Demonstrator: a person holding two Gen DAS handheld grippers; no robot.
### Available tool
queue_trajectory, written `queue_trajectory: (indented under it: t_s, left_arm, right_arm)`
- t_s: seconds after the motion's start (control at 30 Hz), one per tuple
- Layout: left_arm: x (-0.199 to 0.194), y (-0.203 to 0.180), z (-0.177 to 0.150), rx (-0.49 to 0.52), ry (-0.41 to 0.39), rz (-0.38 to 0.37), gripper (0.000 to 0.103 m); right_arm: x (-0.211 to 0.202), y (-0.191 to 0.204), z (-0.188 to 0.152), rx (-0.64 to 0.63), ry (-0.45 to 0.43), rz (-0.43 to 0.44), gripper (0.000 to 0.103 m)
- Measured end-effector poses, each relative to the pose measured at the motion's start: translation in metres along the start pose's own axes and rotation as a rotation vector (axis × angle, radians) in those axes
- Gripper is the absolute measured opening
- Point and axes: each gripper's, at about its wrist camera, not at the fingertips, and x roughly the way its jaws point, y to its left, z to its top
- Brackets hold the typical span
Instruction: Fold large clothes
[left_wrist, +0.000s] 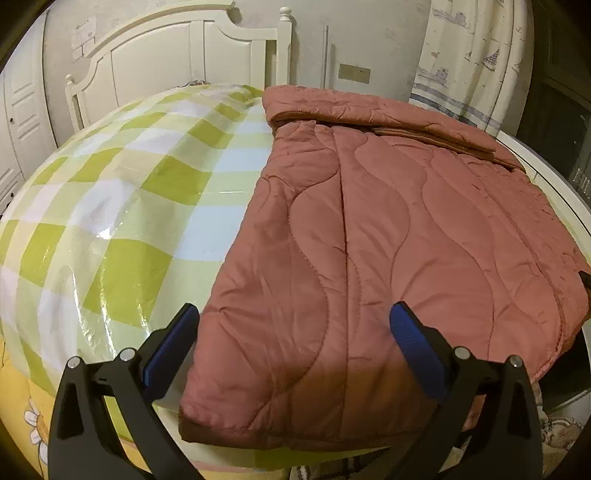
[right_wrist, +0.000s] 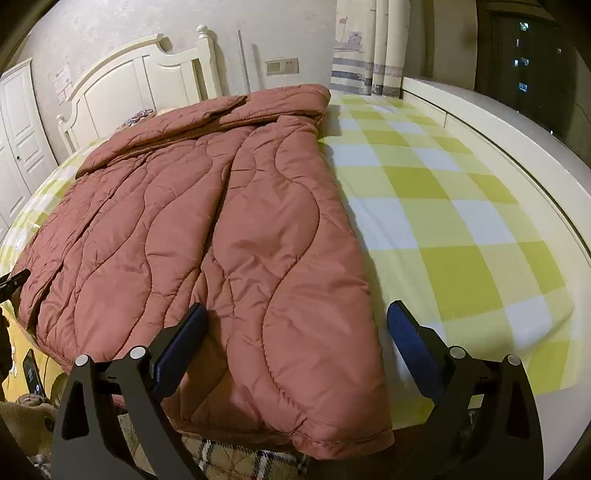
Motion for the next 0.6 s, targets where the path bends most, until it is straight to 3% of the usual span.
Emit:
queue_trajectory:
  t_s: [0.03, 0.1, 0.13, 0.17, 0.2, 0.27, 0.4, 0.6]
  left_arm:
    - [0.000, 0.000, 0.001, -0.003, 0.005, -0.003, 0.101]
    - [-0.001, 0.001, 0.003, -0.010, 0.006, -0.015, 0.094]
    - [-0.005, 0.001, 0.003, -0.010, -0.004, -0.033, 0.066]
    - [-0.008, 0.003, 0.004, -0.015, -0.005, -0.094, 0.037]
    - [-0.010, 0.005, 0.004, -0.039, 0.010, -0.170, 0.029]
    - [-0.010, 0.008, 0.005, -0.054, 0.021, -0.213, 0.018]
    - [-0.032, 0.024, 0.007, -0.142, -0.026, -0.378, 0.014]
    - [-0.116, 0.062, 0.002, -0.256, -0.245, -0.675, 0.006]
  right_arm:
    - [-0.001, 0.001, 0.000, -0.004, -0.011, 0.001, 0.065]
    - [-0.005, 0.001, 0.000, 0.012, -0.034, 0.059, 0.040]
    - [-0.005, 0.000, 0.000, 0.023, -0.034, 0.088, 0.029]
    - [-0.005, -0.001, 0.000, 0.038, -0.032, 0.124, 0.027]
    - [-0.006, -0.003, 0.000, 0.054, -0.034, 0.148, 0.025]
    - [-0.006, -0.006, -0.002, 0.087, -0.034, 0.196, 0.023]
    - [-0.019, -0.015, -0.005, 0.161, -0.056, 0.324, 0.020]
    - [-0.078, -0.022, -0.009, 0.211, -0.158, 0.546, 0.019]
